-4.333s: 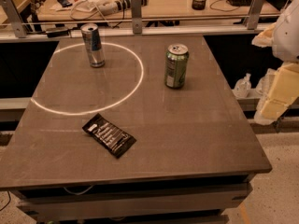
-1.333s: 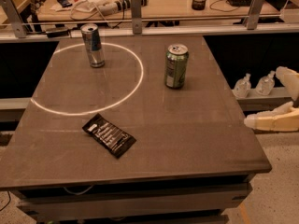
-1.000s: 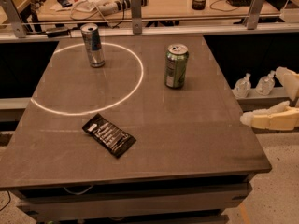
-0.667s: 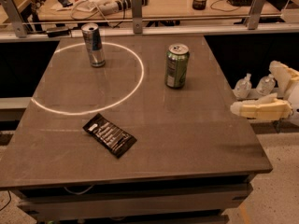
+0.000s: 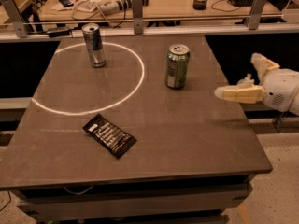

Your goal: Knock green can over

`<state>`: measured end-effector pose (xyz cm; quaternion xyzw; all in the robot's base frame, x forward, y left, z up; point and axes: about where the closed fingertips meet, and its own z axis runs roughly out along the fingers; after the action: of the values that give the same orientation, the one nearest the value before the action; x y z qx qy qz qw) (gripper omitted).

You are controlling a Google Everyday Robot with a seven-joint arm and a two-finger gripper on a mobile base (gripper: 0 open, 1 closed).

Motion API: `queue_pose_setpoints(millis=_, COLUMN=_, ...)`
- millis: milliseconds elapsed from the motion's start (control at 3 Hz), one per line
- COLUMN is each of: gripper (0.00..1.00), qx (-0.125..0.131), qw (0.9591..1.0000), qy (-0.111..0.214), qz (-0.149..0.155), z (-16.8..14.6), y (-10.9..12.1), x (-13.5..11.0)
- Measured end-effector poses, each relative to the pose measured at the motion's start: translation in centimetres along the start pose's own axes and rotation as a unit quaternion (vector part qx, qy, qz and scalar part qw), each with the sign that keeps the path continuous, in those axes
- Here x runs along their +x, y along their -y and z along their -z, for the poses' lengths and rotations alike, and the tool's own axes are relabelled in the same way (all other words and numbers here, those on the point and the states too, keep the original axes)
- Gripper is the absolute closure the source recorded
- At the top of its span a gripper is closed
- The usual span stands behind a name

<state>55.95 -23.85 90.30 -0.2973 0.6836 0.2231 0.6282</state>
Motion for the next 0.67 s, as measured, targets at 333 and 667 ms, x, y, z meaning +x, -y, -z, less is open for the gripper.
queue_pose_setpoints(millis=333, gripper=0.00, qx=-0.022, qw=0.9997, qy=-0.003, qz=-0.010, z=-3.4, y=1.4, x=0.4)
queue_pose_setpoints(millis=667, gripper=0.00, qx=-0.060, qw=0.9981, qy=0.004, qz=-0.014, z=-7.0, y=1.2, x=-0.1)
